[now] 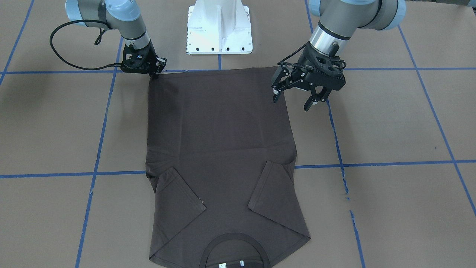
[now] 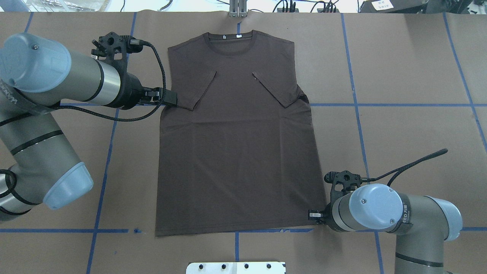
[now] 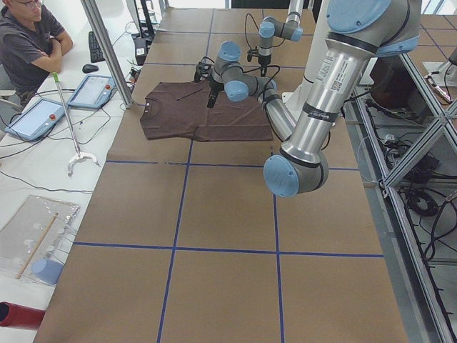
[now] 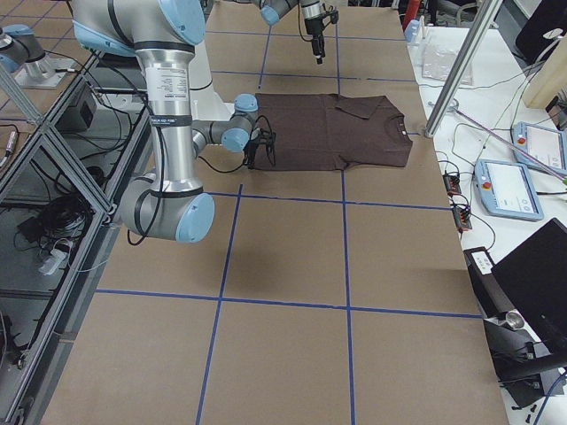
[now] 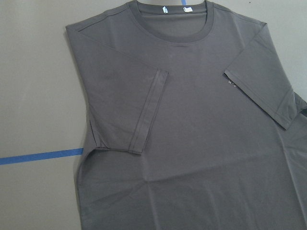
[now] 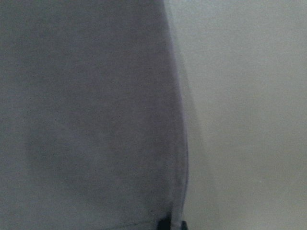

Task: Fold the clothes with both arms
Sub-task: 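Move the left gripper to the hem corner nearest it, then grasp both hem corners with the left and right grippers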

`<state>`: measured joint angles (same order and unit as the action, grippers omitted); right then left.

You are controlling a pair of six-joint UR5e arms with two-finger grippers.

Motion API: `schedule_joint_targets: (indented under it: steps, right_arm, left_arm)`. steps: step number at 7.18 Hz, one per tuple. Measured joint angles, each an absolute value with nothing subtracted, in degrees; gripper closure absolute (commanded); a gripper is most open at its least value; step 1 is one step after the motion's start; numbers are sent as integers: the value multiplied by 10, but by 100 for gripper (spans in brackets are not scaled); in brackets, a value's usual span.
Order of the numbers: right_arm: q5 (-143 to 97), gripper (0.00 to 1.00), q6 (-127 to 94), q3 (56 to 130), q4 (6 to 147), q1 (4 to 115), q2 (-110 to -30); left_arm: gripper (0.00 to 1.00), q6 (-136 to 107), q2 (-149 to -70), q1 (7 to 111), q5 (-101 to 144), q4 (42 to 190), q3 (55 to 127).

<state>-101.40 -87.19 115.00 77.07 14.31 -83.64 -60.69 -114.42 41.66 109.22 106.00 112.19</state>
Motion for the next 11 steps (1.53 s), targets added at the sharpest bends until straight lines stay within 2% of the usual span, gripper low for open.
schedule_joint_targets:
  steps: [4,6,9,11]
  right_arm:
    - [-1009,100,-873,1174,769,149,-835]
    - [-989,100,-873,1193,766,153,-836]
    - [-982,100,-874,1222,763,169,-837]
    - [-984,100,-874,1227,762,177,-837]
  left_arm:
    - [0,-616,-1142,417,1093,1060,1123]
    - [0,-748,-1119,393,1101,1064,1145]
    - [0,-1006,-1057,203,988,1055,1172]
    - [0,-1087,-1048,130,950,1002,1178]
